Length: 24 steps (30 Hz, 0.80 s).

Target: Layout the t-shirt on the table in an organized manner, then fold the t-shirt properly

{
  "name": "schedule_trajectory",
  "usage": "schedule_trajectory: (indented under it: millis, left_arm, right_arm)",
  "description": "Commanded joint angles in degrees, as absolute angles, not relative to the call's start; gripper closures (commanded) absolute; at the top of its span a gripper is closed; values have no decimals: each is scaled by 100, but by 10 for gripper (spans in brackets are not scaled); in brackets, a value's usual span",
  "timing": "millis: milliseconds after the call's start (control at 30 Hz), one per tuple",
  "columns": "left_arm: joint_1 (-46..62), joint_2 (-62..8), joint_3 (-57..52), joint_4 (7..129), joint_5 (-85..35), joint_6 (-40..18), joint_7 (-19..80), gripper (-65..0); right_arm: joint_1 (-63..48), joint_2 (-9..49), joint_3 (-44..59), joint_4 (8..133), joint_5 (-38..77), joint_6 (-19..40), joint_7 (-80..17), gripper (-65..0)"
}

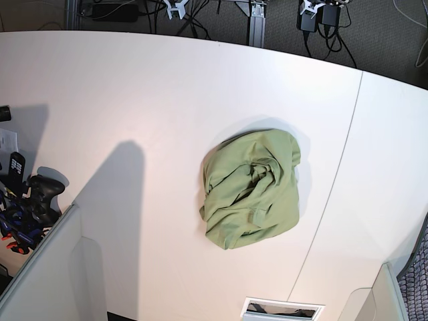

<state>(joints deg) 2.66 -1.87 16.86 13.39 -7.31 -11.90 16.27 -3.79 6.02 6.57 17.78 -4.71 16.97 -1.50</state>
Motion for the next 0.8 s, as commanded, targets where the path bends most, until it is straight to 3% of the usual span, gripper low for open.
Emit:
schedule_trajectory:
  millis: [0, 67, 133, 767]
  left_arm:
    - [255, -178, 1695, 1367, -738, -1262, 1651, -113]
    - [255, -178, 1695, 1372, -738, -1262, 1619, -113]
    - [255, -178, 1695, 1372, -740, -1262, 1531, -113]
    - [292, -178, 1695, 1372, -357, -1264, 1179, -113]
  right_arm:
    - [-366, 648, 655, 1822, -449, 1741, -93, -59]
    - [-366, 666, 655, 1822, -449, 1741, -93, -143]
    - [-366, 679, 655, 1822, -449, 1737, -91, -184]
    - [-366, 681, 655, 1863, -449, 1737, 43, -185]
